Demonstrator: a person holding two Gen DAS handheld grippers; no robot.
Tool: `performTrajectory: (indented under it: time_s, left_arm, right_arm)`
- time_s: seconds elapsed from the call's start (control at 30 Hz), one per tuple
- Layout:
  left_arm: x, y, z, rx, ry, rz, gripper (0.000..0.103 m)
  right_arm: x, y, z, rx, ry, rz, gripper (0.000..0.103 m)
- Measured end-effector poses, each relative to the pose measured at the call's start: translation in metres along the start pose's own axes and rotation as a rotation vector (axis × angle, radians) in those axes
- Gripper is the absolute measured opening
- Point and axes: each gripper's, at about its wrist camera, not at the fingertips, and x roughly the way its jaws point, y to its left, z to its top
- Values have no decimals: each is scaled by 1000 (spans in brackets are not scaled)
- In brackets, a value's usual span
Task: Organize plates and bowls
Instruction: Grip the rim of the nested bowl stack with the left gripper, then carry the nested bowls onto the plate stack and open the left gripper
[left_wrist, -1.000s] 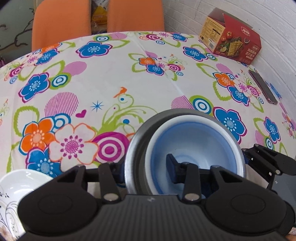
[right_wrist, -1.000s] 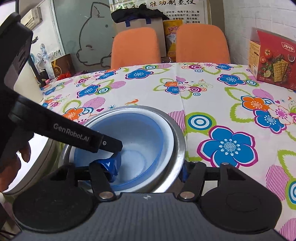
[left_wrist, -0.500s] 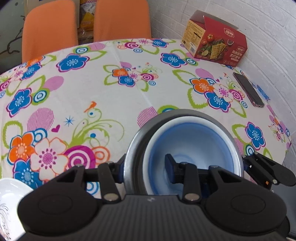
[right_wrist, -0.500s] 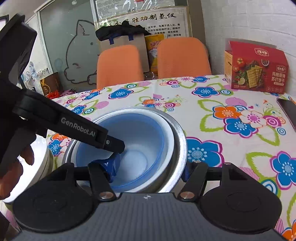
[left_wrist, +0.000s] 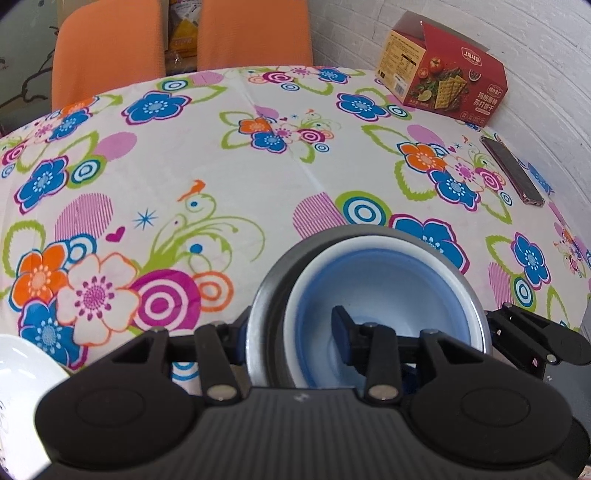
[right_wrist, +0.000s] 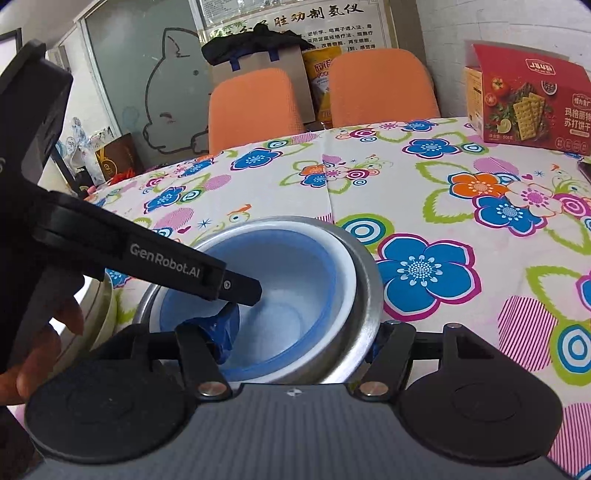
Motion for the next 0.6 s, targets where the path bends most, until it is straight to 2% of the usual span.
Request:
performTrajectory:
  time_s: [0.2,0.3,0.43,0.5,0.6]
  left_arm:
    - [0,-4,-5,24,-24,10,43]
    - [-1,-5,-6,-2,-31,18,42]
    - [-4,-3,-3,-49,2,8,43]
    - [-12,-1,-2,-59,-8,12,43]
    - [-38,7,0,-71,-50,19,43]
  right_arm:
    - [-5,-7,-4,31,-17,-6,50]
    - [-4,-1,-6,33,-28,-11,52]
    - [-4,10,-5,36,-12,-43,53]
    - [-6,15,-2,47,2,-63,54]
    - [-14,27,6,27,-25,-64,55]
